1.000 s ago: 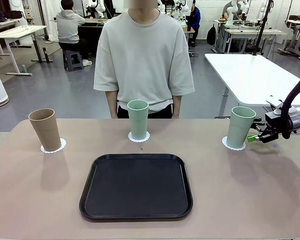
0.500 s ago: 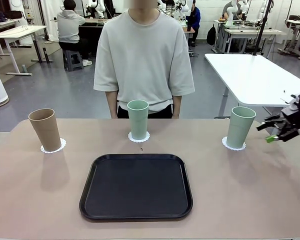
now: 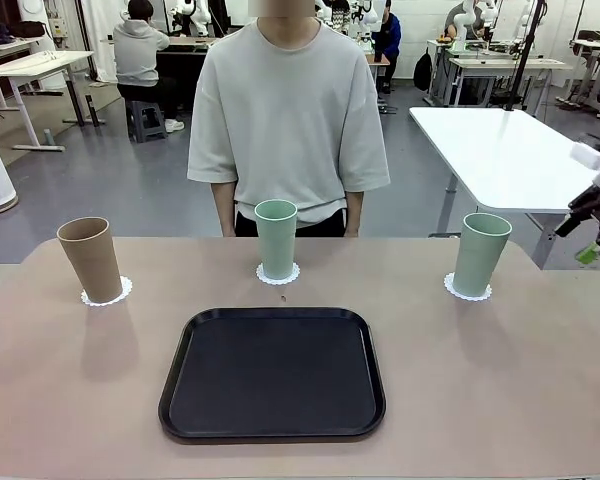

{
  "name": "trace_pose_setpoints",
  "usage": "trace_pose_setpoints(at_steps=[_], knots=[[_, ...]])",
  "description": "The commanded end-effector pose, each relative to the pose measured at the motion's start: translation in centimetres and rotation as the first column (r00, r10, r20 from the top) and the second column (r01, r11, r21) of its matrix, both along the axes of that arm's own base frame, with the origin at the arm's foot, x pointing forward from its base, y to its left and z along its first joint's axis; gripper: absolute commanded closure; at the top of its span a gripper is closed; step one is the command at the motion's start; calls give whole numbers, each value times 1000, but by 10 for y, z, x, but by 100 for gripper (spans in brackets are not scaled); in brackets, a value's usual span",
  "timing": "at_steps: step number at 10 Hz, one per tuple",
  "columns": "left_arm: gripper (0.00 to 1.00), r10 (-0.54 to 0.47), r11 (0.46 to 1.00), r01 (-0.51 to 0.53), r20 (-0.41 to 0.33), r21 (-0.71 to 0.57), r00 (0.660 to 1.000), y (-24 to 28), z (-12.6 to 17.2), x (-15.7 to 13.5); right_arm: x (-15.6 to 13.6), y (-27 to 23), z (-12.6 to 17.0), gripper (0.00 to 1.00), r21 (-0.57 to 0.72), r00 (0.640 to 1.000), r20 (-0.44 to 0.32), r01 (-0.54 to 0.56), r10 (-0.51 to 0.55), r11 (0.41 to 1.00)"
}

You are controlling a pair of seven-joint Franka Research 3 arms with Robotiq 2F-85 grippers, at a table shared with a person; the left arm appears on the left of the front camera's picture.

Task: Place coasters on the table and set cups on them.
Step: Take one Reusable plastic cup from the Flat Tray and place it on a coaster set by the human.

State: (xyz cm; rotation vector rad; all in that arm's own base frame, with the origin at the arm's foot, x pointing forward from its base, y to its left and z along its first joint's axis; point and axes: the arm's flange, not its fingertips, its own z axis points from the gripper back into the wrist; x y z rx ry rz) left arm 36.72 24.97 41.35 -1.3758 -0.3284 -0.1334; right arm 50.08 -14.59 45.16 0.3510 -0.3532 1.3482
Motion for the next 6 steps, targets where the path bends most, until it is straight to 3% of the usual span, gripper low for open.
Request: trace_pose_setpoints(at_steps=[1,4,5,6], knots=[[0,9,1000,-9,-4,0,1000,1,2,-1,-10,44,18,0,-53,989,-57,135,-138,989],[0,9,1000,-9,-4,0,1000,1,2,-1,-17,91,53,0,-147,942,-41,325,-334,934],[0,9,1000,-9,-4,0,1000,1,2,-1,-20,98,58,0,-196,941,-46,321,-336,927],[0,9,1000,-9,-4,0,1000,1,2,-1,-20,98,67,0,-225,917,-29,381,-397,897]])
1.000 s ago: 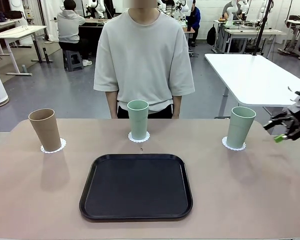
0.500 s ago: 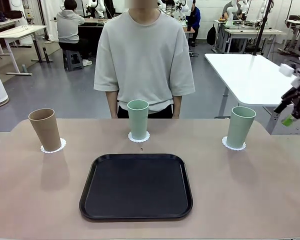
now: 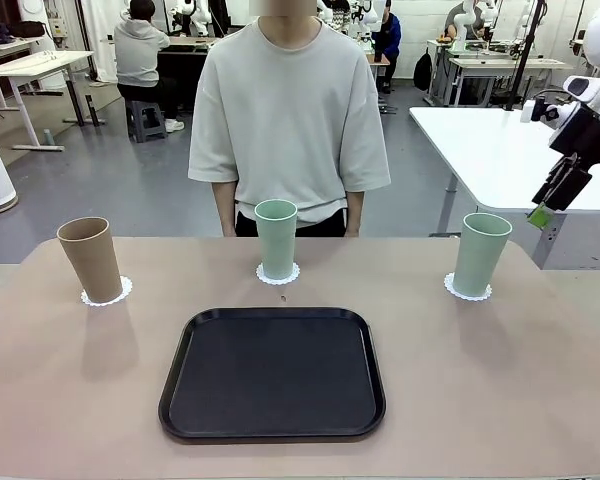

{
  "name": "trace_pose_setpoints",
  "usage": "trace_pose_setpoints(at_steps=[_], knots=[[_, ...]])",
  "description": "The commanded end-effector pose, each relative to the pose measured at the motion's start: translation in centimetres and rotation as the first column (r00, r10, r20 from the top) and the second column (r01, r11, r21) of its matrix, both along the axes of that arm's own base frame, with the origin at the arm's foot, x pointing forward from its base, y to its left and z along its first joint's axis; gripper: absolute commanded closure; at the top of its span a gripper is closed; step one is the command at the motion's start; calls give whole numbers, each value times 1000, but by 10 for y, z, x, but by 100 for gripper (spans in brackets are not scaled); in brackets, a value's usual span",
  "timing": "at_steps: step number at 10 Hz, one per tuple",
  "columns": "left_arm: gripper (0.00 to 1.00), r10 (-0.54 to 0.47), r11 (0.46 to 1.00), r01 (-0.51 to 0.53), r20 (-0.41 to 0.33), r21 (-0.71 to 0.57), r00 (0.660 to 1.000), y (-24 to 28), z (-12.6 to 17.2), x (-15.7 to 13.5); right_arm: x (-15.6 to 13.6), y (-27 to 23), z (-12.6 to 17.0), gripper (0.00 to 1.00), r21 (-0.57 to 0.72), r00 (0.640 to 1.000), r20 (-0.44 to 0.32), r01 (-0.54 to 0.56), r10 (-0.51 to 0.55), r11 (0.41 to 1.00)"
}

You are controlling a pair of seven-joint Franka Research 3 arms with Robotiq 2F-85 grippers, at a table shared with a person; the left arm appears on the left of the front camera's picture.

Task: Place coasters on the table and set cups on them.
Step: Take one Reusable plastic cup from the Flat Tray and place it on a coaster set by the human.

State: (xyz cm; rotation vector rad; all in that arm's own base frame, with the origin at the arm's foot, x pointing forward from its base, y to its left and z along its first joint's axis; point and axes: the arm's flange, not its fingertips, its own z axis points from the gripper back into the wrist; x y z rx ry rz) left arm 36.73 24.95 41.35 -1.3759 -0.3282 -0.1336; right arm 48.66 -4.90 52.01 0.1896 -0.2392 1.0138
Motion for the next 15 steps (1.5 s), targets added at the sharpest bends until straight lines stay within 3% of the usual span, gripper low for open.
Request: trace_pose_setpoints(at_steps=[1,3,4,5,6,15], knots=[[0,9,1000,-9,-4,0,1000,1,2,-1,-7,-5,7,0,-96,993,-15,118,-120,988],[0,9,1000,-9,-4,0,1000,1,2,-1,-1,-13,13,0,-213,971,-46,221,-236,952],[0,9,1000,-9,-4,0,1000,1,2,-1,5,-16,14,0,-220,970,-81,209,-231,953],[0,9,1000,-9,-4,0,1000,1,2,-1,11,-15,17,0,-94,985,-141,89,-102,992],[0,9,1000,-9,-4,0,1000,1,2,-1,-4,-20,12,0,-187,978,-27,199,-208,962],[0,9,1000,-9,-4,0,1000,1,2,-1,-4,-20,12,0,-187,978,-27,199,-208,962]])
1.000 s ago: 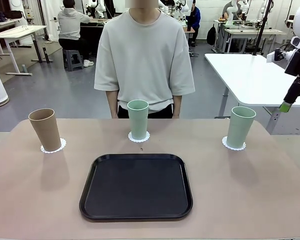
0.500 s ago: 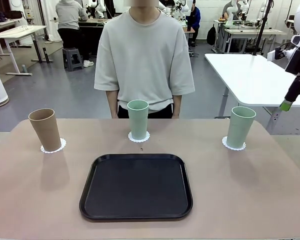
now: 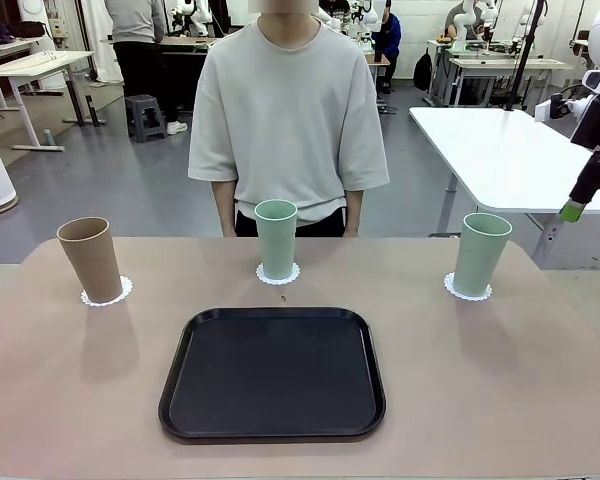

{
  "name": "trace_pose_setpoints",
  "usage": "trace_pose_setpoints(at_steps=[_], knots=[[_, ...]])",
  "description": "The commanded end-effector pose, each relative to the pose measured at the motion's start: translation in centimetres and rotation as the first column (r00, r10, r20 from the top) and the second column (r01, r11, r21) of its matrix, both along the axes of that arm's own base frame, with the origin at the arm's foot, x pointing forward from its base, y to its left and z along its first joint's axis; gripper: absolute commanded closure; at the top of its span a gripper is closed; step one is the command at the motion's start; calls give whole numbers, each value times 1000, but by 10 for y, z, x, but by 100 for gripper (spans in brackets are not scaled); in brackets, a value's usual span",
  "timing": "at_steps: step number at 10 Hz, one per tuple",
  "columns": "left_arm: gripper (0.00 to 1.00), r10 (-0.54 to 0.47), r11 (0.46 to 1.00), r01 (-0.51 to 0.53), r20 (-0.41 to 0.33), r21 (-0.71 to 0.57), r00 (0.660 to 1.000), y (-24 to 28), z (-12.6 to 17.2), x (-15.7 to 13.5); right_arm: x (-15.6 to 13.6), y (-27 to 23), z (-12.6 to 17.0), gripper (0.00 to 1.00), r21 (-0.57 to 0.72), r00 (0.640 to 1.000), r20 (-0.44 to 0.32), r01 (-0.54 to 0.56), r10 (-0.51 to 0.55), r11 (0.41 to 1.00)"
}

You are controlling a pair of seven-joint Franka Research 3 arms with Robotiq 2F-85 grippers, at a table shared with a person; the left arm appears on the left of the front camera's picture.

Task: Place coasters on the table and set cups on them.
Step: Take one Reusable plastic cup from the Flat Tray and place it on a coaster set by the human.

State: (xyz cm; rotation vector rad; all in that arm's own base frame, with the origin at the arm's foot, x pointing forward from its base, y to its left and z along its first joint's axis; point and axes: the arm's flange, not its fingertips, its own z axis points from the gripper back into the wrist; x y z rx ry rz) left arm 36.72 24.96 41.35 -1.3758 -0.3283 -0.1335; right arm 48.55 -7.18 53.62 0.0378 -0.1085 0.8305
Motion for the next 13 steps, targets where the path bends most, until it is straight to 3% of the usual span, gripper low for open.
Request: trace_pose_setpoints(at_steps=[1,3,4,5,6,8,9,11,13], knots=[[0,9,1000,-9,-4,0,1000,1,2,-1,-3,3,-4,0,-11,1000,16,11,-11,1000],[0,9,1000,-9,-4,0,1000,1,2,-1,0,0,0,0,0,1000,0,0,0,1000],[0,9,1000,-9,-4,0,1000,1,2,-1,0,-14,0,0,212,994,-55,102,-92,972],[0,9,1000,-9,-4,0,1000,1,2,-1,7,-38,-7,0,380,963,-178,257,-202,889],[0,9,1000,-9,-4,0,1000,1,2,-1,9,-69,-17,0,479,910,-294,405,-293,779],[0,9,1000,-9,-4,0,1000,1,2,-1,5,-114,-35,0,495,825,-426,556,-372,668],[0,9,1000,-9,-4,0,1000,1,2,-1,-5,-131,-39,0,522,815,-451,572,-364,633],[0,9,1000,-9,-4,0,1000,1,2,-1,-21,-181,-44,0,614,789,-478,615,-387,494],[0,9,1000,-9,-4,0,1000,1,2,-1,-40,-209,-50,0,671,772,-486,630,-410,392]])
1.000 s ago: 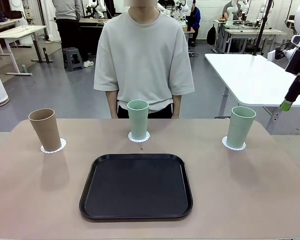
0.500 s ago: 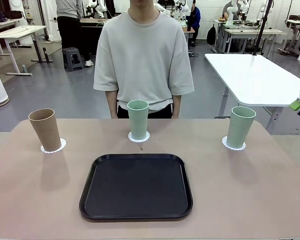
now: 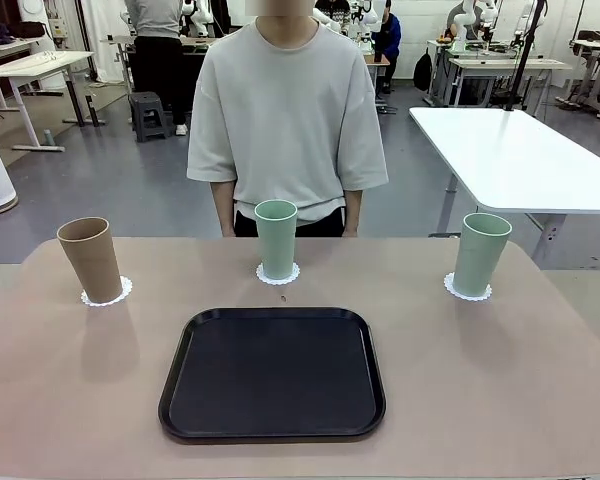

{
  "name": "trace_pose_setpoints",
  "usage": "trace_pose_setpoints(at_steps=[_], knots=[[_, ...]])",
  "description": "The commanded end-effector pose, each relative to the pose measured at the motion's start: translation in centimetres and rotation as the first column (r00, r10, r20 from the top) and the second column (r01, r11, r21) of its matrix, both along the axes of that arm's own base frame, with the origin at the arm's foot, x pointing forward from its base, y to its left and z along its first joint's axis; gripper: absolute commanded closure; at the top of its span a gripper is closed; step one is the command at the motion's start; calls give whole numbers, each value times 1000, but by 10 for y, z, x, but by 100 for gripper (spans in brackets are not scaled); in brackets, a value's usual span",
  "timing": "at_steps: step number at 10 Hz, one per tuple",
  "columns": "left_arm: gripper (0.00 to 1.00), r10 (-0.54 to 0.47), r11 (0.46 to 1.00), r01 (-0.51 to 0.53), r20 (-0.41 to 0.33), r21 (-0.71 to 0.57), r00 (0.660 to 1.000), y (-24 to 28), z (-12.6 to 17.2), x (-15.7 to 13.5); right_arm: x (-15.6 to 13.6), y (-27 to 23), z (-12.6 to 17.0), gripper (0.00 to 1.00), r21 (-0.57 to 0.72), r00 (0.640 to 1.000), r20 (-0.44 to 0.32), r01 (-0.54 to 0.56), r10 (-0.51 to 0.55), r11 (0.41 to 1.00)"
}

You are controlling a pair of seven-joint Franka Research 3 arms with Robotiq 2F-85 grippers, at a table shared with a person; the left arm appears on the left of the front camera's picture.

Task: Place coasters on the table and set cups on them.
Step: Take one Reusable plastic cup from the Flat Tray and place it on a coaster set by the human.

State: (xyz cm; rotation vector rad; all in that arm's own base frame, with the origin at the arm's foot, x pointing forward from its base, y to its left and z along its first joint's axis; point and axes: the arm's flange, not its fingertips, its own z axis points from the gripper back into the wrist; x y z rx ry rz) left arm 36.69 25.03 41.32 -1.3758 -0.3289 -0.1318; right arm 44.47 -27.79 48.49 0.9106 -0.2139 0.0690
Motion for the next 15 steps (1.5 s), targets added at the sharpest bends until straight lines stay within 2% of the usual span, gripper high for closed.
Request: trace_pose_setpoints(at_steps=[1,3,6,9,11,12,15], knots=[[0,8,1000,-8,-4,0,1000,0,2,0,-12,-15,-1,0,116,999,29,43,-46,992],[0,8,1000,-8,-4,0,1000,0,2,0,-37,-38,-12,0,206,996,28,79,-86,975],[0,8,1000,-8,-4,0,1000,0,2,0,-61,-58,-27,0,324,997,37,56,-71,944],[0,8,1000,-8,-4,0,1000,0,2,0,-61,-59,-43,0,368,999,23,16,-26,930],[0,8,1000,-8,-4,0,1000,0,2,0,-51,-61,-43,0,371,1000,24,-19,11,929],[0,8,1000,-8,-4,0,1000,0,2,0,-64,-55,-48,0,348,1000,5,21,-25,937],[0,8,1000,-8,-4,0,1000,0,2,0,-64,-55,-48,0,348,1000,5,21,-25,937]])
